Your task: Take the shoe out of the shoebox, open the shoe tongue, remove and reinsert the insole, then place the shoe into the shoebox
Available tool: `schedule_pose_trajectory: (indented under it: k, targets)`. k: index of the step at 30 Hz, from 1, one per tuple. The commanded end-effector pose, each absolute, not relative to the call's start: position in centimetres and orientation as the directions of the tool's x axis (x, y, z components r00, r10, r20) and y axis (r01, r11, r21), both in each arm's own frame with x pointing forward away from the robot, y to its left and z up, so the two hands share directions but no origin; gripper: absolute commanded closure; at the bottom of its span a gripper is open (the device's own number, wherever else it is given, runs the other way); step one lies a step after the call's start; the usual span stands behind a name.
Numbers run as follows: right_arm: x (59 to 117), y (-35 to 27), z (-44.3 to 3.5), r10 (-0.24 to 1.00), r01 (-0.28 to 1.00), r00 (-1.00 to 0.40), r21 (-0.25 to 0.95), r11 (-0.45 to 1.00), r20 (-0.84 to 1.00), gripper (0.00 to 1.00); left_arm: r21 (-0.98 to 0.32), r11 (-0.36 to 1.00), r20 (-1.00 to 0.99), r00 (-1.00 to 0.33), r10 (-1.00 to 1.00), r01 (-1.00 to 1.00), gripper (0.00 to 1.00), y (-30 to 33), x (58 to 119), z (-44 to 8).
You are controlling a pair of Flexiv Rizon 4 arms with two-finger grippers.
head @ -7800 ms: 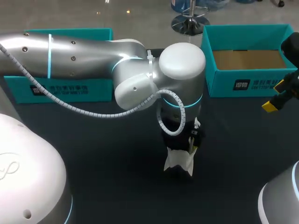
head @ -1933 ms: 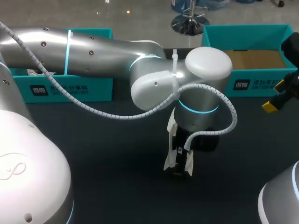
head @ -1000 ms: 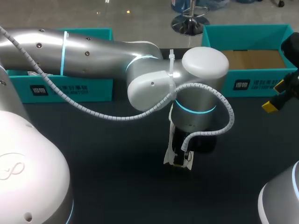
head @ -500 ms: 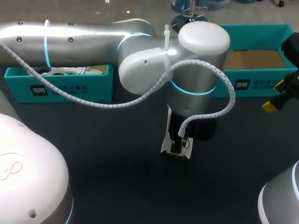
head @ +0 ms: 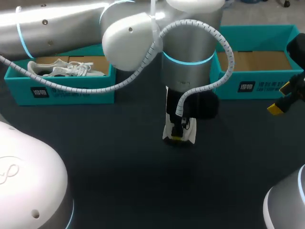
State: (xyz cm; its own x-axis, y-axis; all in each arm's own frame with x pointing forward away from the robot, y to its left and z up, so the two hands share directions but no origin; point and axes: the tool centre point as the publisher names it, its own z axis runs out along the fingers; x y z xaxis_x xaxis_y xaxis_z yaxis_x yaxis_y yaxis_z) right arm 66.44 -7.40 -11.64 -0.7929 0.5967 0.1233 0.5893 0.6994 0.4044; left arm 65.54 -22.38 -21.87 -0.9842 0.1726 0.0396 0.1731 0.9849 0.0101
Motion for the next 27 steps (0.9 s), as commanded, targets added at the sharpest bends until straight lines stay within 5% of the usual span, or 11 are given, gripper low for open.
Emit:
schedule_pose_trajectory:
  k: [1,15,27]
  targets:
    - [66.8,-7.3,-11.6,0.595,0.59,-0.793,0.398,0.702,0.126,0.0,-0.01,0.985,0.033,-0.984,0.175,0.175,1.0,-21.5,65.4,-21.7]
    - [66.8,-7.3,-11.6,0.595,0.59,-0.793,0.398,0.702,0.126,0.0,-0.01,0.985,0.033,-0.984,0.175,0.175,1.0,-21.5,65.4,-21.7]
    - [66.8,-7.3,-11.6,0.595,0.59,-0.793,0.398,0.702,0.126,0.0,-0.062,0.975,0.325,-0.92,0.22,0.211,1.0,-11.6,77.8,-16.0]
